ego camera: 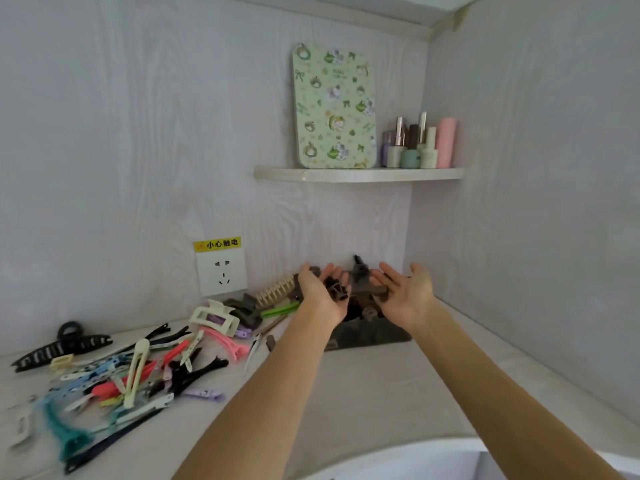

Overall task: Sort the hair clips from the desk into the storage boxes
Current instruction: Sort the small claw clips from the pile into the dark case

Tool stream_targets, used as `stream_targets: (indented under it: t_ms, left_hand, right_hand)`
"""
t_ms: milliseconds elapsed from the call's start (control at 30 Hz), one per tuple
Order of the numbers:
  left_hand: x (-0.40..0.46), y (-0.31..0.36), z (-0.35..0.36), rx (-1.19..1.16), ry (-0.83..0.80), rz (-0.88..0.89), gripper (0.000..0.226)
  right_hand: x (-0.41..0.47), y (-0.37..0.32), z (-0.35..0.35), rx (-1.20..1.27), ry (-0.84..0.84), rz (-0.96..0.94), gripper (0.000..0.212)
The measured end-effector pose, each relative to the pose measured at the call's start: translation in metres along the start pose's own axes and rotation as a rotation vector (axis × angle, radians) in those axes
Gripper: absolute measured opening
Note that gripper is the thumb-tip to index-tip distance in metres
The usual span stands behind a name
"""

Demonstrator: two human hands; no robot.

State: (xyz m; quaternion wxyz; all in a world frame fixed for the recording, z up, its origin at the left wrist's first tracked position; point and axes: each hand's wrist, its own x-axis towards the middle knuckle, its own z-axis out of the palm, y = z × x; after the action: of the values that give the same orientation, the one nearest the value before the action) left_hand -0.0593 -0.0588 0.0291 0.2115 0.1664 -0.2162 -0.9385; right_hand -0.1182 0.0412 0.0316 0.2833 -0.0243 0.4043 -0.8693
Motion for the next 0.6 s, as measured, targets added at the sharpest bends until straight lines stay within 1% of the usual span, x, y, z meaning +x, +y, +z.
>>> stream_targets:
  t_ms: [100,233,333,400,433,500,533,600]
  left_hand:
    - [0.006,-0.008,0.003,0.180,0.043,0.038,0.058]
    - [0.005,0.000,-0.001,0.305,0.042,0.087,0.058]
    - [-0.005,0.016,-0.013,0.395,-0.025,0.122,0.050]
    - [-0.021,0.031,-0.022,0.567,-0.061,0.178,0.041]
    - [-0.032,0.042,-0.028,0.670,-0.039,0.213,0.037]
    - [-0.050,0.063,-0.038,0.841,0.056,0.256,0.033]
    - [-0.060,0.077,-0.047,0.894,0.110,0.272,0.033]
    - [-0.076,0.102,-0.064,0.935,0.165,0.308,0.031]
  right_hand:
    - [0.007,-0.001,-0.004,-0.064,-0.053,-0.033,0.059]
    - [0.007,-0.002,-0.007,-0.187,-0.079,-0.083,0.057]
    - [0.001,0.002,-0.005,-0.266,-0.096,-0.087,0.039]
    - [-0.004,0.008,-0.001,-0.297,-0.141,-0.051,0.028]
    - [-0.007,0.015,0.005,-0.312,-0.175,-0.025,0.024]
    - [-0.011,0.029,0.017,-0.329,-0.225,0.014,0.021]
    - [-0.014,0.040,0.027,-0.340,-0.255,0.040,0.020]
    - [-0.020,0.059,0.048,-0.357,-0.307,0.096,0.019]
